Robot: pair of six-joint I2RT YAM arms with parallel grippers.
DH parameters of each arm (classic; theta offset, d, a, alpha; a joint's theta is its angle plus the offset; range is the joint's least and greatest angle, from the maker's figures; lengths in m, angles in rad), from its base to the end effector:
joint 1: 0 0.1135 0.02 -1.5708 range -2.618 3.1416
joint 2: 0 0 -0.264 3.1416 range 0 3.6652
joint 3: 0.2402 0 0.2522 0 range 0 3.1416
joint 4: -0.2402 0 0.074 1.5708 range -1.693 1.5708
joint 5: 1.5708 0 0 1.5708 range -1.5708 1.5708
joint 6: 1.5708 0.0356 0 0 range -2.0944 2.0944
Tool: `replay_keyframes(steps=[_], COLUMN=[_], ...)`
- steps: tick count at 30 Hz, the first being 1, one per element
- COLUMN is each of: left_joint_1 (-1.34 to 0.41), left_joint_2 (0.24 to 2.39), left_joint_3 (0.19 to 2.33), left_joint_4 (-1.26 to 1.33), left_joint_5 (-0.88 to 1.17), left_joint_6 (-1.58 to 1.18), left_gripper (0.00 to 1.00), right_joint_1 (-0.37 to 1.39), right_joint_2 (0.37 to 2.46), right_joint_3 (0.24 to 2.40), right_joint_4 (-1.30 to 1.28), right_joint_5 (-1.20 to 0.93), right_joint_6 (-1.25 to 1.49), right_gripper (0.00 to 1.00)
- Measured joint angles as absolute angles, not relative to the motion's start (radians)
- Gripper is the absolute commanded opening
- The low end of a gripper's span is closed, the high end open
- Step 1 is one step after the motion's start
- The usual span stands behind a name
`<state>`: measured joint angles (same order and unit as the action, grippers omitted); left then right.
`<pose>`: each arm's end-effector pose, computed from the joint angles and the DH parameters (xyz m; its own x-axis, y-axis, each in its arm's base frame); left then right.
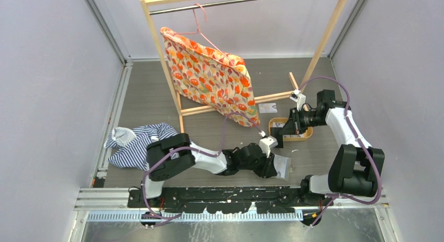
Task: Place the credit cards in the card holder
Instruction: Move the card holder to the center of the board.
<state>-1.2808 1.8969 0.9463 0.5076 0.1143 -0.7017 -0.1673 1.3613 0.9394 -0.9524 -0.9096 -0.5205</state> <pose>0.1089 -0.3793 0.1522 -0.7272 0.1941 -0.6585 0.6705 0.4067 -0.6205 0.2333 -0.0109 0.2321 -0.8143 -0.1722 -0.5543 -0.5240 0.6288 0.5745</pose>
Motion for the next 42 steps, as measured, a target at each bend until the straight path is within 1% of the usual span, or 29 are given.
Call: replay_keyframes(steps=[4,7,16,21,24,30,34,37,39,42], left_joint_1=[-1.280,-1.274,-1.242,-1.237,-1.235,-1.228,-1.225,-1.224,-1.224,-1.223], left_joint_2=[1.967,1.967,1.868,1.835,1.833,1.832,1.777,1.668,1.570,1.424], left_joint_3=[0.971,0.970,0.805,0.736,0.691,0.611,0.564,0.513,0.489,0.478], left_joint_4=[0.482,0.471,0.501,0.531,0.601,0.769,0.780,0.707,0.633,0.528], left_joint_5=[0.103,0.057,-0.172,-0.286,-0.323,-0.310,-0.287,-0.284,-0.289,-0.316], left_joint_6=[-0.728,-0.768,-1.000,-1.118,-1.163,-1.131,-1.060,-0.987,-0.938,-0.874], left_gripper=[0.12,0.09,0.07,0.07,0.14,0.34,0.42,0.51,0.62,0.88], right_joint_1=[-0.167,-0.167,-0.163,-0.120,-0.063,0.030,0.036,0.036,0.038,0.051], right_joint_2=[1.361,1.361,1.362,1.366,1.377,1.366,1.251,1.137,1.119,1.127], right_joint_3=[0.939,0.939,0.939,0.939,0.939,0.925,0.865,0.821,0.820,0.821], right_joint_4=[-0.955,-0.956,-0.959,-0.958,-0.958,-0.977,-0.980,-1.018,-1.056,-1.095], right_joint_5=[-0.909,-0.909,-0.909,-0.909,-0.909,-0.890,-0.881,-0.885,-0.904,-0.921], right_joint_6=[-0.521,-0.521,-0.525,-0.527,-0.535,-0.691,-0.888,-1.109,-1.249,-1.411], right_gripper=[0.01,0.01,0.01,0.01,0.01,0.01,0.01,0.01,0.01,0.01])
